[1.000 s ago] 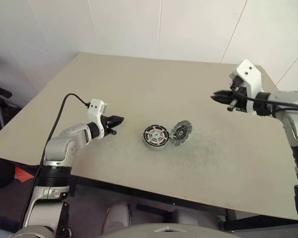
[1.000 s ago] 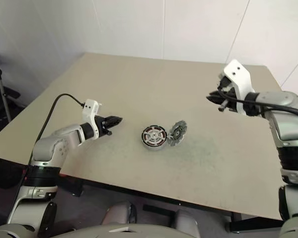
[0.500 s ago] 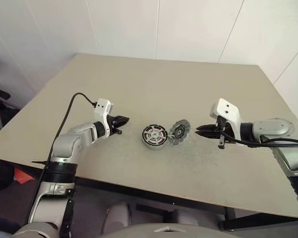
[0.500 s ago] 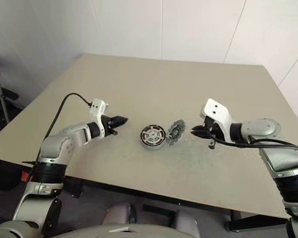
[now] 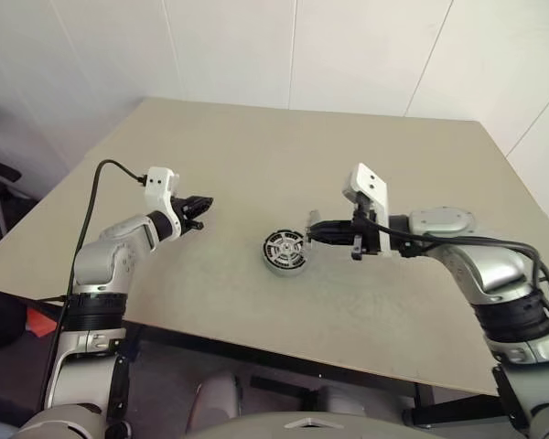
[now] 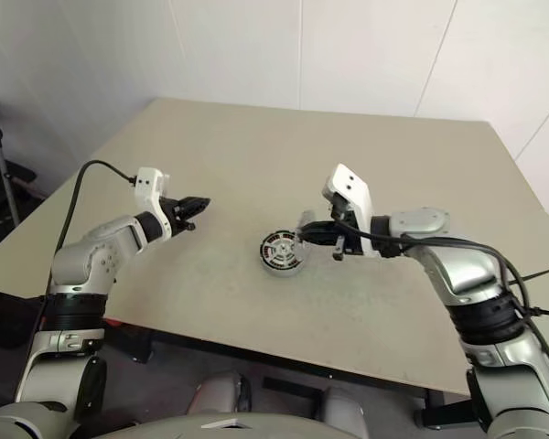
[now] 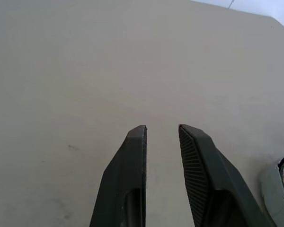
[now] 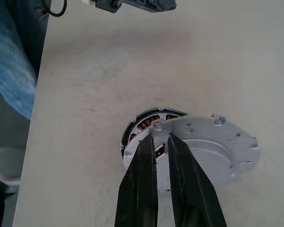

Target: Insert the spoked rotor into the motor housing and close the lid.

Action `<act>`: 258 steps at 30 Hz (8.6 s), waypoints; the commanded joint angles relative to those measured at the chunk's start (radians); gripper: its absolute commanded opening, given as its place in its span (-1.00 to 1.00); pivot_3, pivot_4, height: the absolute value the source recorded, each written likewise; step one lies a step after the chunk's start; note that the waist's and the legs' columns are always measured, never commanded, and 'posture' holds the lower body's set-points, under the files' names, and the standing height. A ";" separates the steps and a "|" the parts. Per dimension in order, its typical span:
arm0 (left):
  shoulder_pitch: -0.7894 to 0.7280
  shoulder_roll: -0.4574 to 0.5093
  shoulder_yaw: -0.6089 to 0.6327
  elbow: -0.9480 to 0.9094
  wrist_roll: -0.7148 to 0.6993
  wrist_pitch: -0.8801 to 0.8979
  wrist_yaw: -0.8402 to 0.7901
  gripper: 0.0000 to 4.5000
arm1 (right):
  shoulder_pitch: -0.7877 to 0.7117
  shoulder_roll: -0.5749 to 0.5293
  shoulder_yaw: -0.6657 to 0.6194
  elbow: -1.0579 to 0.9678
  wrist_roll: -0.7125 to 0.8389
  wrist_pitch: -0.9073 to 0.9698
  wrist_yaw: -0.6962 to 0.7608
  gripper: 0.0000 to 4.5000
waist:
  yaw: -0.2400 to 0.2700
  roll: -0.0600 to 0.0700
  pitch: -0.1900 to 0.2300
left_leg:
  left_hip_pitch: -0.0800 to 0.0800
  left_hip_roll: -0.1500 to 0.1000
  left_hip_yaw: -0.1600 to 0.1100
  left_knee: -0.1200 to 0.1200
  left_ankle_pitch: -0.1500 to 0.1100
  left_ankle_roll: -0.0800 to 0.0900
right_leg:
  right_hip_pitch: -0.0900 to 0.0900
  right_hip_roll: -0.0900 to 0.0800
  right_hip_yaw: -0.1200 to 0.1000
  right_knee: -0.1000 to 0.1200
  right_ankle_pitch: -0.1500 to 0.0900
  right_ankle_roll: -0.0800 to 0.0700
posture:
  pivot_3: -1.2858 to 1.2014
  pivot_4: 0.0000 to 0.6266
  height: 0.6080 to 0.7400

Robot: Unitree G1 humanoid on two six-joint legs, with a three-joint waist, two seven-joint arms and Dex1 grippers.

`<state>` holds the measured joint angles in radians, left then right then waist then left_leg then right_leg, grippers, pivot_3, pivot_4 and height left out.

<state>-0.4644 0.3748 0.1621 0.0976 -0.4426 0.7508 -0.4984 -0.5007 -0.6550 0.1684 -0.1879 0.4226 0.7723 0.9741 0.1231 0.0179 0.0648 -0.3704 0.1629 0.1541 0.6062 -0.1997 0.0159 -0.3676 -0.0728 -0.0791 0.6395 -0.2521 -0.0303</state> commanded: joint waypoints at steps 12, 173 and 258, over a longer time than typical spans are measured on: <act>-0.013 0.015 0.002 -0.049 0.001 -0.008 0.012 -0.49 | -0.011 0.113 0.047 0.131 -0.065 -0.016 -0.073 -0.81 | 0.000 0.000 0.000 | 0.000 0.000 0.000 -0.002 0.000 -0.001 | 0.000 0.000 0.000 0.000 0.000 0.000 | 0.03 -1.00 1.00; 0.000 0.036 -0.052 -0.009 0.082 -0.032 0.011 -0.49 | 0.000 0.260 0.068 0.438 -0.255 -0.517 0.080 0.40 | -0.027 -0.004 0.001 | -0.002 0.002 0.000 -0.009 0.002 -0.003 | -0.003 0.004 0.000 -0.006 0.000 -0.001 | 0.03 -1.00 1.00; 0.003 0.030 -0.055 -0.004 0.098 -0.042 0.009 -0.49 | 0.025 0.154 0.052 0.460 -0.216 -0.623 0.247 0.40 | -0.019 -0.004 0.001 | -0.001 0.001 0.000 -0.008 -0.001 0.002 | 0.000 0.003 0.000 -0.007 0.000 -0.001 | 0.03 -1.00 1.00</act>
<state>-0.4497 0.3976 0.1057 0.1107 -0.3485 0.7277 -0.4850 -0.4763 -0.4811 0.2468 0.3000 0.1936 0.1442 1.2043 0.1043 0.0140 0.0661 -0.3720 0.1643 0.1545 0.5979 -0.2005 0.0175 -0.3679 -0.0698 -0.0792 0.6328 -0.2522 -0.0311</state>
